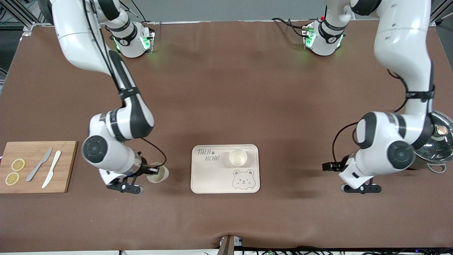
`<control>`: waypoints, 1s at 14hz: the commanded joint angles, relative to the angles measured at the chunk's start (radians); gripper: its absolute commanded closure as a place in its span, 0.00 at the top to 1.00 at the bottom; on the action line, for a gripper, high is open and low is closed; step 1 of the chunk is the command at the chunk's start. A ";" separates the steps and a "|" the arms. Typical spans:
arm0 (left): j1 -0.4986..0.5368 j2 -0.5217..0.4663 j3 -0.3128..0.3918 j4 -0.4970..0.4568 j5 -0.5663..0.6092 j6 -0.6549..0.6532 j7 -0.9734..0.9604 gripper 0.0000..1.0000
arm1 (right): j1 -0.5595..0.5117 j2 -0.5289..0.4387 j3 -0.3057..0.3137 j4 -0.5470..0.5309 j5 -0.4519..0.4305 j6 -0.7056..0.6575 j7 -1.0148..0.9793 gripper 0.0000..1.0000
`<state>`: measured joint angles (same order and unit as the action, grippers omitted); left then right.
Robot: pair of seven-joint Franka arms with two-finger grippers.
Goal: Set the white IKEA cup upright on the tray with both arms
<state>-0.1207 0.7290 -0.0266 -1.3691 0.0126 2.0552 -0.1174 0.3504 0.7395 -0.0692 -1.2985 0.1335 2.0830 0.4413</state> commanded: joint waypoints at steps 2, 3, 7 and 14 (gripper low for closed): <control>-0.007 0.032 0.001 0.015 0.066 0.037 -0.002 1.00 | 0.056 0.006 -0.009 0.030 0.002 -0.008 0.135 0.00; -0.007 0.020 0.001 0.018 0.060 0.036 -0.007 1.00 | 0.071 0.009 -0.009 0.030 0.002 -0.004 0.163 0.00; 0.001 -0.190 -0.007 0.018 0.063 -0.119 -0.010 1.00 | 0.116 0.017 -0.009 0.030 0.002 0.046 0.226 0.00; 0.083 -0.658 0.003 -0.123 -0.014 -0.449 0.214 1.00 | 0.162 0.070 -0.009 0.030 0.000 0.128 0.264 0.00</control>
<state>-0.0220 0.1690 -0.0660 -1.3509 0.0195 1.5837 0.0310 0.5006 0.7862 -0.0703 -1.2910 0.1333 2.2033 0.6856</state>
